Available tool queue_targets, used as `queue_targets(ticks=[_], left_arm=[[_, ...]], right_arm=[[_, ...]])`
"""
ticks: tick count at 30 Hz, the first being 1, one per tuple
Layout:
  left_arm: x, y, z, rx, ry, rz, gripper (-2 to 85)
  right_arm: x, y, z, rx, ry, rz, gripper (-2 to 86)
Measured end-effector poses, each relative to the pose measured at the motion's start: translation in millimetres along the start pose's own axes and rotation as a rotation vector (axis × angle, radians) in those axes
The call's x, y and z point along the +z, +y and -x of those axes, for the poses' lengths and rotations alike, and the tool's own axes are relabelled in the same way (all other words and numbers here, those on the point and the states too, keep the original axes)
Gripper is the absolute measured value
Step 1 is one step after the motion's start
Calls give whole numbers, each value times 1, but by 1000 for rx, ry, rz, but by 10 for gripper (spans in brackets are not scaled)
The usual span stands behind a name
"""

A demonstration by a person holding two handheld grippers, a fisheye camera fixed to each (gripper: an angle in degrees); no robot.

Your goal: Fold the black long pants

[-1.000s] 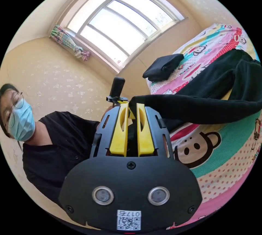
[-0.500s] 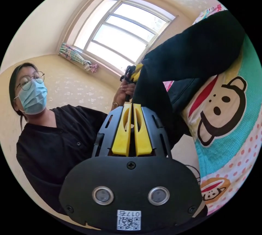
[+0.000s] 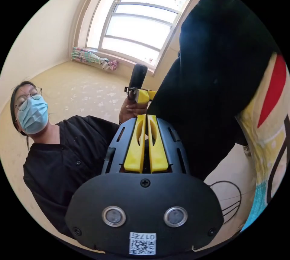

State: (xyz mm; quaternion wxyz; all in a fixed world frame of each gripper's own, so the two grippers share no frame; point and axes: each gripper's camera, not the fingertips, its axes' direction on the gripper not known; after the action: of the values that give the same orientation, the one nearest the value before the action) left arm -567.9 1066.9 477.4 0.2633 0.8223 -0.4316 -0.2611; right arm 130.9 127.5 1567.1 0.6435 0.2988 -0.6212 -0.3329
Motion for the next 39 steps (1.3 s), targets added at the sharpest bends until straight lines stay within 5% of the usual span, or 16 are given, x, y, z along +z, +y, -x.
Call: queue_targets(ticks=[7,9,15,19,24,30,35,39], left_arm=[[-37,18,-39,253,122,130,33],[-55,33,-60,357,165,195,32],[-65,64,-99,492,209,315,34],[-77,64,-80,437,257,277,35],[-116,63,-40,373,429,156,36],[-150,51,15,271,613,65,37],[-143,50,68,97,897,-85,36],[-130,63,98,-55,934,-118,33]], right_arm=[[-27,-34,41,-155,147,233,28],[-81,-43,55,-156,301,148,51],[-307,-104,49,97,707,-493,148],[-404,-137,-26,529,1005,-676,176],[-438,-110,-107,634,854,-808,159],[-472,-98,-151,240,143,-1100,57],[-431,-266,-78,37,395,-875,58],[-345,-367,-101,-21,431,-664,69]])
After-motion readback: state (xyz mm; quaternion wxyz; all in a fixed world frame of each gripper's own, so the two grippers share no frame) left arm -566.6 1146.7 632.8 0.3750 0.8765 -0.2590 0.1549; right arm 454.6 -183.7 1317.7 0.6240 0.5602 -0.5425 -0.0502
